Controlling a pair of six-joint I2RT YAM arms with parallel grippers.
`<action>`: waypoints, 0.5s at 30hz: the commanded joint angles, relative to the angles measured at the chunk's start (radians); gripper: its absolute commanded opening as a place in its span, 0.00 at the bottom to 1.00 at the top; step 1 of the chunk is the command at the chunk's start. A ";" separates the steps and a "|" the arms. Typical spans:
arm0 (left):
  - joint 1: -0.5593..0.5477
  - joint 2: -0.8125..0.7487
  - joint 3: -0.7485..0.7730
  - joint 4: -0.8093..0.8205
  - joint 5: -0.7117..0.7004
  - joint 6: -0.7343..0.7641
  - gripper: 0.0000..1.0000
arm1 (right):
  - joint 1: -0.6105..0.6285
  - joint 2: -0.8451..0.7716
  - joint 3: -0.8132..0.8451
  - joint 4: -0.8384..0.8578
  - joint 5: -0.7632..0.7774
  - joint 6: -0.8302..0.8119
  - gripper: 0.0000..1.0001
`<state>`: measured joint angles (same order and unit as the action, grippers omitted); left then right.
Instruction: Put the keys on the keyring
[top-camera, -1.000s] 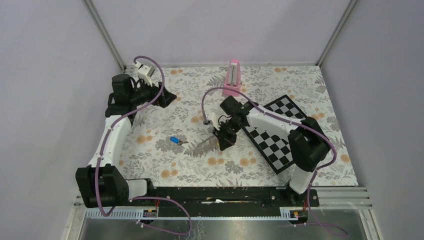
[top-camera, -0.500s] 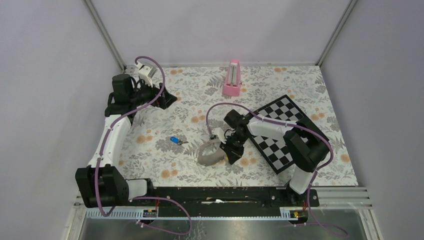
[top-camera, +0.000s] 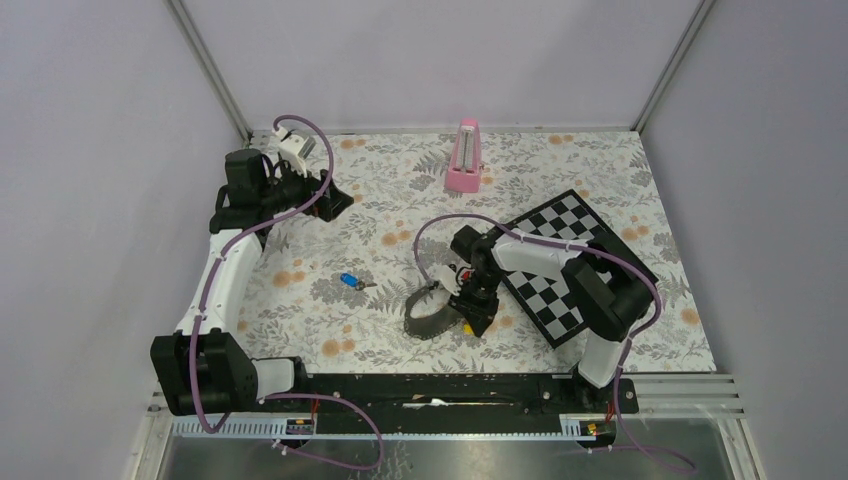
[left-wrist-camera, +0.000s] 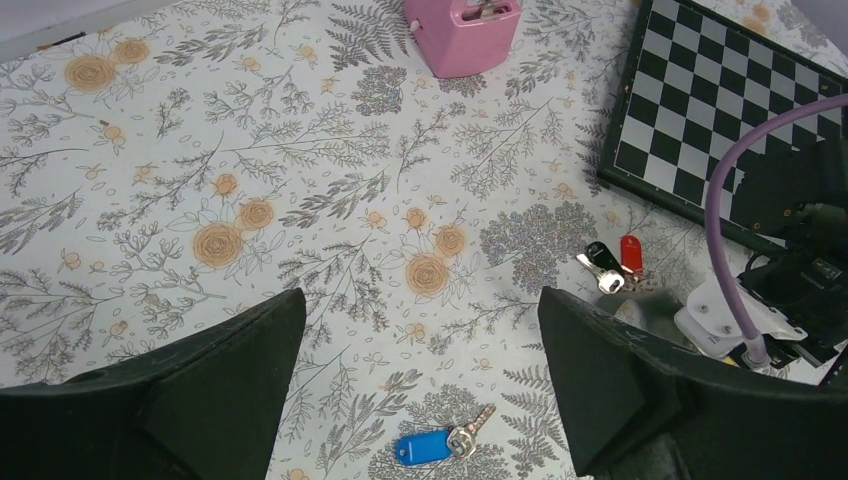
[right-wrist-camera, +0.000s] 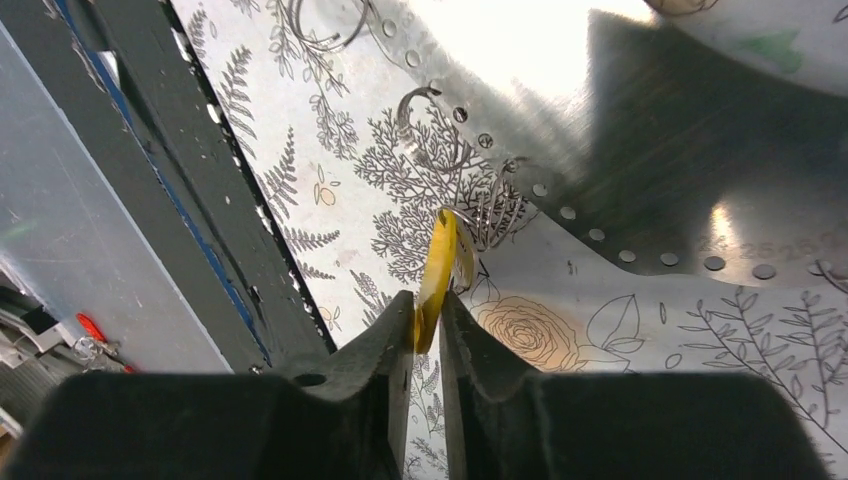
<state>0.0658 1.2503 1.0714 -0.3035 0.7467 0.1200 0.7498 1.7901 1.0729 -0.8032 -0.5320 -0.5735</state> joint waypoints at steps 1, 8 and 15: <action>0.005 -0.010 0.029 0.003 -0.016 0.040 0.96 | -0.004 0.028 0.017 -0.061 0.031 -0.026 0.25; 0.006 -0.012 0.041 -0.010 -0.063 0.049 0.99 | -0.017 0.005 0.012 -0.065 0.035 -0.024 0.30; 0.019 -0.013 0.040 -0.006 -0.113 0.030 0.99 | -0.070 -0.146 0.001 -0.010 0.040 -0.019 0.51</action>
<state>0.0692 1.2503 1.0714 -0.3302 0.6781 0.1497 0.7223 1.7752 1.0679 -0.8295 -0.5095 -0.5846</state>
